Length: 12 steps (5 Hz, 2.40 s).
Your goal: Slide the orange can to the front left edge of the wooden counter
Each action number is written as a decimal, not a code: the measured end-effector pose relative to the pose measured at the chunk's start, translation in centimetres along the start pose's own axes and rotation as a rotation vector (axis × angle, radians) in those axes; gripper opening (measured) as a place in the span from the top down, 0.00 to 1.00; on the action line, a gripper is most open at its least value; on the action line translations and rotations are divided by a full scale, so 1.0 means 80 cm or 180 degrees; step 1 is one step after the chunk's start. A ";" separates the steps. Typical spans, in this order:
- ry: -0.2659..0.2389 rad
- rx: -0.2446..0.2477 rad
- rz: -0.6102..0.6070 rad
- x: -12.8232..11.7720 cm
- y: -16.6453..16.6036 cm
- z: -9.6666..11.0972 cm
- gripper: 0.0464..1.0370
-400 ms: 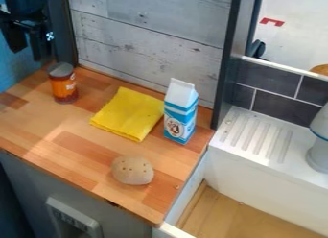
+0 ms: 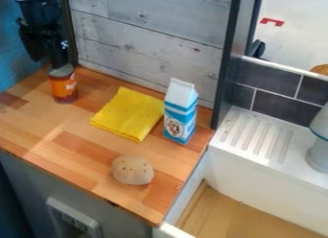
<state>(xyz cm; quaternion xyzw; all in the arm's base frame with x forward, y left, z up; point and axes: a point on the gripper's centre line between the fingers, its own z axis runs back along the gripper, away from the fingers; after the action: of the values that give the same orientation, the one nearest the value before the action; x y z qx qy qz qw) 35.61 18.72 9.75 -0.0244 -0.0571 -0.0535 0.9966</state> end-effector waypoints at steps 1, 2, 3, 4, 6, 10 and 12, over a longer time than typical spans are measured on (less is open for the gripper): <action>-0.0247 0.0141 -0.0022 0.022 0.010 0.008 0.04; -0.0314 0.0398 -0.0002 0.035 0.017 0.001 0.04; -0.0298 0.0393 -0.0050 0.045 0.006 -0.010 0.04; -0.0357 0.0377 0.0051 0.051 0.005 -0.021 0.04; -0.0556 0.0281 0.0093 0.060 -0.002 -0.034 0.04; 0.0323 0.0105 0.0237 -0.018 -0.016 -0.082 0.04; 0.0698 0.0157 0.0232 -0.070 -0.009 -0.055 0.04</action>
<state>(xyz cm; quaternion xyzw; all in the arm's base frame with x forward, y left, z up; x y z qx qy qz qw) 30.46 18.34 4.74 0.0041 0.0518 -0.0181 0.9985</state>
